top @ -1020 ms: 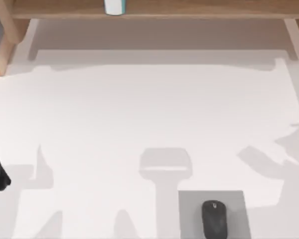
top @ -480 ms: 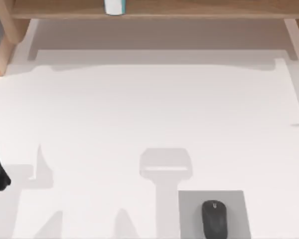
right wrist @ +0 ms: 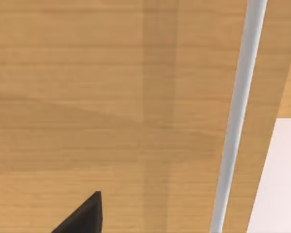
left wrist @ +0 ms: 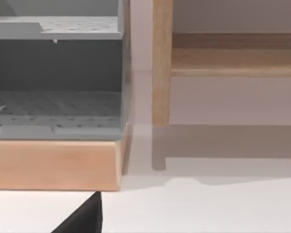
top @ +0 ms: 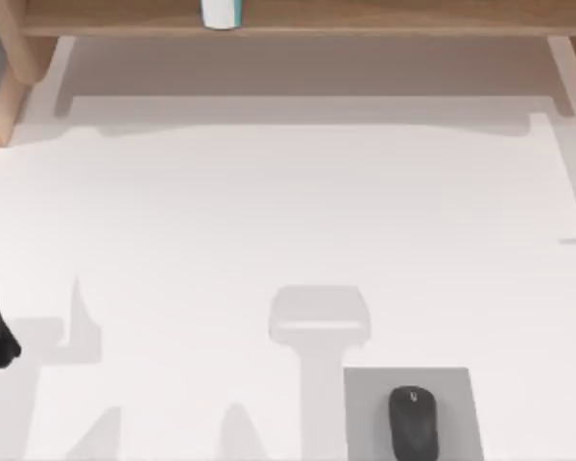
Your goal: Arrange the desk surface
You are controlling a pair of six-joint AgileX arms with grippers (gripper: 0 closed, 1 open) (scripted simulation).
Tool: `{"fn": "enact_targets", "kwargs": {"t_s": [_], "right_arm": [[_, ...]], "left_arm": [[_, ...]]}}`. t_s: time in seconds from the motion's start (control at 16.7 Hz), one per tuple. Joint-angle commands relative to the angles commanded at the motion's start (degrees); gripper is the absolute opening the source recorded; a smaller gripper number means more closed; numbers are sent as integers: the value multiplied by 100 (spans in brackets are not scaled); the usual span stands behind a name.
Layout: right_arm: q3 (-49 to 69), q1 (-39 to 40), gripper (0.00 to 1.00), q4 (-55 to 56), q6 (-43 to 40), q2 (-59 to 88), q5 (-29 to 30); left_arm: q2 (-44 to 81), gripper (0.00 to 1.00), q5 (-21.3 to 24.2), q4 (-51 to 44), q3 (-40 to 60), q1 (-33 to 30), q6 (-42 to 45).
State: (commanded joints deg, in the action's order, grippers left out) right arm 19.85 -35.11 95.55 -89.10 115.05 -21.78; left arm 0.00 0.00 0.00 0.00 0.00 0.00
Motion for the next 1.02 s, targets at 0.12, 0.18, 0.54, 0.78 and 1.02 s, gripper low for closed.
{"fn": "enact_targets", "kwargs": {"t_s": [0.12, 0.18, 0.54, 0.78, 1.02], "right_arm": [[0, 0, 100, 0, 0, 0, 0], [0, 0, 100, 0, 0, 0, 0], [320, 118, 100, -237, -2, 86, 118], [541, 206, 100, -392, -2, 153, 208], [541, 206, 85, -392, -2, 153, 208]], "left_arm": [[0, 100, 0, 0, 0, 0, 0], [0, 100, 0, 0, 0, 0, 0], [0, 100, 0, 0, 0, 0, 0], [0, 100, 0, 0, 0, 0, 0], [0, 100, 0, 0, 0, 0, 0]]}}
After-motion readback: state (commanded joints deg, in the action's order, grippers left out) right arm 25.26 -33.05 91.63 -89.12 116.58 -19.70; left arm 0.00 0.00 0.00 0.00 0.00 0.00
